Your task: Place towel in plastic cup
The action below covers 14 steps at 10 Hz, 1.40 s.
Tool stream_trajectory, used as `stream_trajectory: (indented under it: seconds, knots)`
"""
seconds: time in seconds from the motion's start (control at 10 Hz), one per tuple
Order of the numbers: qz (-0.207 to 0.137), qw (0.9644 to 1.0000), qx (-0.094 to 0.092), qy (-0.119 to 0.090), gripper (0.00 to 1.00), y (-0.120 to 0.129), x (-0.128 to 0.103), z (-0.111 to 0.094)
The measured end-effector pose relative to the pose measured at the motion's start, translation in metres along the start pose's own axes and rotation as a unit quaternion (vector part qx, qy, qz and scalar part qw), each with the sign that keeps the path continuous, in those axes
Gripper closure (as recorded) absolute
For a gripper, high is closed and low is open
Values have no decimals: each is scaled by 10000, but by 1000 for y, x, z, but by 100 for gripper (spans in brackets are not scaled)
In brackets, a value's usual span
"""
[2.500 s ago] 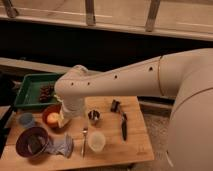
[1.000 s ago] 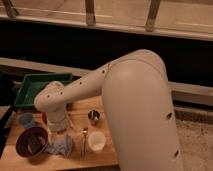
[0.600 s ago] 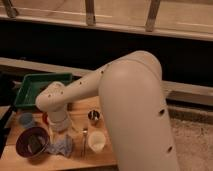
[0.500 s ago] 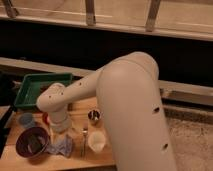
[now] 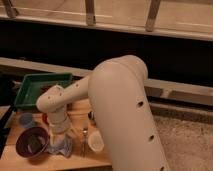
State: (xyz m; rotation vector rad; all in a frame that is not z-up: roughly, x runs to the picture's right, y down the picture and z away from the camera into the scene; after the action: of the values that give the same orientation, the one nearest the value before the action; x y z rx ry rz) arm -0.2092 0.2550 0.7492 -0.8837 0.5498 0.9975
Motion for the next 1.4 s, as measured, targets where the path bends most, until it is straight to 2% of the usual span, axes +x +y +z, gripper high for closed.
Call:
stream_trajectory:
  seconds: [0.2,0.4,0.5,0.6,1.0,1.2,1.4]
  knots:
    - [-47,9999,-23,135,25,5,-4,12]
    - [-134,9997,-22,217,36,10,-5,20]
    - [-149,9996,-50,216,51,9,-5,21]
    - [-147,9997,-72,207,61,8,-5,22]
    - [-162,9996,-116,187,97,9,-2,23]
    - [-138,9998,-86,93,100,6,-2,16]
    - [-48,9999,17,-108,100,-2,-1,-6]
